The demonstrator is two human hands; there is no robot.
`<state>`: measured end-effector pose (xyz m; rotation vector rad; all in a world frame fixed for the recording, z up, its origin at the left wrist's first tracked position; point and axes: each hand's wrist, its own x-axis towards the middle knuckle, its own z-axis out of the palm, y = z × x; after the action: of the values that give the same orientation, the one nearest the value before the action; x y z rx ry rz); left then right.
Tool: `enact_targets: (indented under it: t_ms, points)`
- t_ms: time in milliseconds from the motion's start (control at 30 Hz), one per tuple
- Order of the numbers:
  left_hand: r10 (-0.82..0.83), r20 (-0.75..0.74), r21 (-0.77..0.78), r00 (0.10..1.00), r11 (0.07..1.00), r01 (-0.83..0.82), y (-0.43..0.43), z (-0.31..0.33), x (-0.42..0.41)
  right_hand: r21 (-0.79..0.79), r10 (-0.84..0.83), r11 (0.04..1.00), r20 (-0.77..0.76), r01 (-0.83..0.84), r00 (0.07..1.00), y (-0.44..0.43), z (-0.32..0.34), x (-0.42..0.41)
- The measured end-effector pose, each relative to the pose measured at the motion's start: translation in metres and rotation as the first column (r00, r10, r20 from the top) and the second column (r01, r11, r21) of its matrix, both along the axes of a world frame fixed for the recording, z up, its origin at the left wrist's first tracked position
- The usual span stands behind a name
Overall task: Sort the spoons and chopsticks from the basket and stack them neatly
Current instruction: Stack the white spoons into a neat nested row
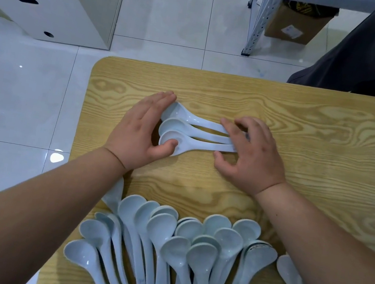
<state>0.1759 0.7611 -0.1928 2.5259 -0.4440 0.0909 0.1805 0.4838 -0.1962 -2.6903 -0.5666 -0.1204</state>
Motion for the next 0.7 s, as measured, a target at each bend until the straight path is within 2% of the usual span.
enact_targets:
  t_ms: [100,233,333,400,467,533,633,700]
  points:
    - [0.021,-0.024,0.004,0.999,1.000,-0.021,-0.001,0.000,0.000,-0.006,-0.012,1.000,-0.005,0.012,1.000,-0.001,0.001,0.000]
    - [0.043,-0.100,0.007,0.994,0.999,-0.042,-0.002,0.010,-0.006,-0.096,-0.010,0.995,-0.128,-0.003,0.992,0.000,0.012,-0.003]
    - [0.167,-0.192,-0.089,0.967,0.978,-0.186,-0.003,0.035,-0.017,-0.095,-0.010,0.995,-0.293,-0.018,0.956,0.000,0.034,-0.006]
    - [0.249,-0.182,-0.151,0.951,0.949,-0.278,-0.002,0.060,-0.041,-0.023,-0.008,1.000,-0.309,0.001,0.951,0.002,0.054,-0.021]
    - [0.278,-0.206,-0.174,0.938,0.933,-0.314,-0.001,0.085,-0.083,0.069,0.033,0.997,-0.216,-0.019,0.976,0.002,0.075,-0.052]
    - [0.303,-0.286,-0.133,0.909,0.927,-0.350,0.000,0.106,-0.143,0.149,0.121,0.984,-0.161,-0.097,0.980,-0.003,0.089,-0.097]
    - [0.351,-0.397,-0.113,0.848,0.898,-0.425,-0.001,0.117,-0.242,0.189,0.105,0.981,-0.314,-0.046,0.944,-0.014,0.103,-0.165]
    - [0.413,-0.500,-0.130,0.762,0.834,-0.537,-0.012,0.113,-0.295,0.105,0.049,0.994,-0.441,-0.002,0.896,-0.017,0.110,-0.197]
